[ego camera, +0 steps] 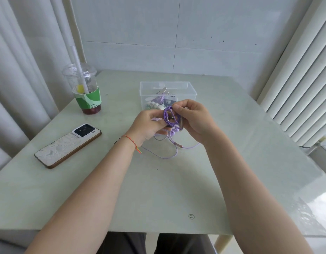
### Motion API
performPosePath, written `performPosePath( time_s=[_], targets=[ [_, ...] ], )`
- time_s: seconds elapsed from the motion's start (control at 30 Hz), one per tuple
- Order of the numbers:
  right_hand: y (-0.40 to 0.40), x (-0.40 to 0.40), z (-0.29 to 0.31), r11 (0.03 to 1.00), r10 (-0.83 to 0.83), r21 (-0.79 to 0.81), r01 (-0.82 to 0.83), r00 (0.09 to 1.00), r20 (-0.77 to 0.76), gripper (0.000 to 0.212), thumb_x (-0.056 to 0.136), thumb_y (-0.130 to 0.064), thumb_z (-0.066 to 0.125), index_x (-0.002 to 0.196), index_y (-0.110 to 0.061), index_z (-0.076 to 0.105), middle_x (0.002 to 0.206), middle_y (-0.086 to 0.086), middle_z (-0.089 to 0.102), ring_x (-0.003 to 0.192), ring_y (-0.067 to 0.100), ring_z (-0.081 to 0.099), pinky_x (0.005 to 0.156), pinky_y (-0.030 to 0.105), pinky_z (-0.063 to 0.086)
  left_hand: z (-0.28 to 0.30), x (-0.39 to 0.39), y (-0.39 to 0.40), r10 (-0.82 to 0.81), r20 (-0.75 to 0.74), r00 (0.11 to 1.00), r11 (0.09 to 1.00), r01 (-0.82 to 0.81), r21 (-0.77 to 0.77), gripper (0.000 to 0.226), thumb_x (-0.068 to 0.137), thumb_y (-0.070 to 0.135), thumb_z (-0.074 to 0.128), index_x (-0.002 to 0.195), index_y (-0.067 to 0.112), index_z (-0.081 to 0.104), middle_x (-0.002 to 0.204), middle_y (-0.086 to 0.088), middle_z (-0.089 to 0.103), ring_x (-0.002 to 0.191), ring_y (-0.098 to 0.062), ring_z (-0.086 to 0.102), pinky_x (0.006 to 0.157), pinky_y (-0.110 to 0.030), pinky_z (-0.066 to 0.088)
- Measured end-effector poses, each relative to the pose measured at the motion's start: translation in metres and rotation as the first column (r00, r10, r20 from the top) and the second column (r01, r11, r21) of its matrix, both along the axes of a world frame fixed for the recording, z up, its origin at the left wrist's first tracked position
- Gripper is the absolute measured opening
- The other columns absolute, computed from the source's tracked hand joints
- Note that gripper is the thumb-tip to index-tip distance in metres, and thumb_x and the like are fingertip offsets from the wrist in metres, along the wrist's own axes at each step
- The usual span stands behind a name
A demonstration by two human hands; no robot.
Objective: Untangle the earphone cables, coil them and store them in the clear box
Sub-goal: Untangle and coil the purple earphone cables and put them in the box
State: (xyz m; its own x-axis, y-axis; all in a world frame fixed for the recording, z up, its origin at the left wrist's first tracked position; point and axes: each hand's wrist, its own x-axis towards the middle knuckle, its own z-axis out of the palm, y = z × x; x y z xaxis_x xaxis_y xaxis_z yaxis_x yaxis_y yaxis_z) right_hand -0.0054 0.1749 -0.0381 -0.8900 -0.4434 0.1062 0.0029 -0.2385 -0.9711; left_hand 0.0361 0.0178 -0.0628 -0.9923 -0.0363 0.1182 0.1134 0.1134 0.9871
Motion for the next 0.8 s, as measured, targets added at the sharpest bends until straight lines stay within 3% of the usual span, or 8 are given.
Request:
performPosePath(
  time_s=[0.13, 0.3, 0.43, 0.53, 0.63, 0.8],
  targets=[
    [0.001, 0.0004, 0.0003, 0.999, 0.028, -0.029, -0.027, 1.0, 0.009, 0.015, 0.095, 0.0, 0.052, 0.081, -0.003, 0.057, 0.069, 0.01, 0.067, 0.057, 0.02, 0.064, 0.052, 0.026, 0.05, 0.0006, 0.0028, -0.0027, -0.034, -0.009, 0.999, 0.988, 0.035, 0.152, 0.017, 0.091, 0.006, 0.062, 0.105, 0.011, 0.07, 0.085, -0.002, 0.074, 0.076, -0.022, 0.071, 0.066, -0.027, 0.057],
    [0.0031, -0.0022, 0.0018, 0.995, 0.051, -0.082, -0.05, 0.999, 0.002, 0.013, 0.095, -0.004, 0.053, 0.084, -0.002, 0.059, 0.074, 0.013, 0.068, 0.064, 0.024, 0.064, 0.062, 0.034, 0.054, 0.0031, 0.0054, -0.0011, -0.135, 0.006, 0.991, 0.942, 0.126, 0.309, 0.019, 0.092, 0.014, 0.058, 0.106, 0.008, 0.07, 0.093, -0.013, 0.073, 0.08, -0.026, 0.073, 0.069, -0.03, 0.057],
    [0.0048, -0.0028, 0.0017, 0.991, 0.055, -0.122, -0.054, 0.998, 0.008, 0.014, 0.095, -0.006, 0.053, 0.084, -0.001, 0.059, 0.076, 0.015, 0.066, 0.063, 0.023, 0.064, 0.059, 0.032, 0.053, 0.0014, 0.0049, 0.0014, -0.191, 0.009, 0.982, 0.898, 0.171, 0.406, 0.021, 0.097, 0.012, 0.051, 0.11, 0.006, 0.067, 0.097, -0.016, 0.071, 0.083, -0.031, 0.072, 0.075, -0.038, 0.06],
    [0.0025, -0.0021, 0.0014, 0.993, 0.045, -0.113, -0.043, 0.999, 0.015, 0.012, 0.096, -0.005, 0.053, 0.086, 0.0, 0.058, 0.078, 0.018, 0.064, 0.062, 0.025, 0.065, 0.058, 0.033, 0.053, 0.0007, 0.0031, 0.0027, -0.191, 0.01, 0.982, 0.88, 0.166, 0.445, 0.021, 0.099, 0.009, 0.048, 0.109, 0.003, 0.065, 0.096, -0.017, 0.072, 0.083, -0.035, 0.072, 0.08, -0.044, 0.057],
    [0.0012, -0.0014, 0.002, 0.994, 0.02, -0.104, -0.02, 1.0, 0.003, 0.012, 0.096, -0.004, 0.052, 0.085, -0.001, 0.058, 0.077, 0.018, 0.063, 0.062, 0.025, 0.063, 0.06, 0.034, 0.054, 0.0044, 0.0023, 0.0009, -0.15, 0.033, 0.988, 0.873, 0.117, 0.473, 0.02, 0.098, 0.012, 0.05, 0.102, 0.004, 0.068, 0.09, -0.016, 0.072, 0.078, -0.032, 0.072, 0.081, -0.042, 0.058],
    [0.0007, 0.0006, 0.0041, 0.996, -0.019, -0.083, 0.017, 1.0, -0.021, 0.011, 0.095, -0.004, 0.055, 0.085, -0.002, 0.058, 0.077, 0.017, 0.065, 0.064, 0.025, 0.064, 0.061, 0.033, 0.054, 0.0039, 0.0034, -0.0061, -0.083, 0.087, 0.993, 0.933, 0.047, 0.356, 0.026, 0.092, 0.02, 0.059, 0.108, 0.001, 0.068, 0.101, -0.02, 0.068, 0.081, -0.028, 0.073, 0.061, -0.03, 0.057]
  ],
)
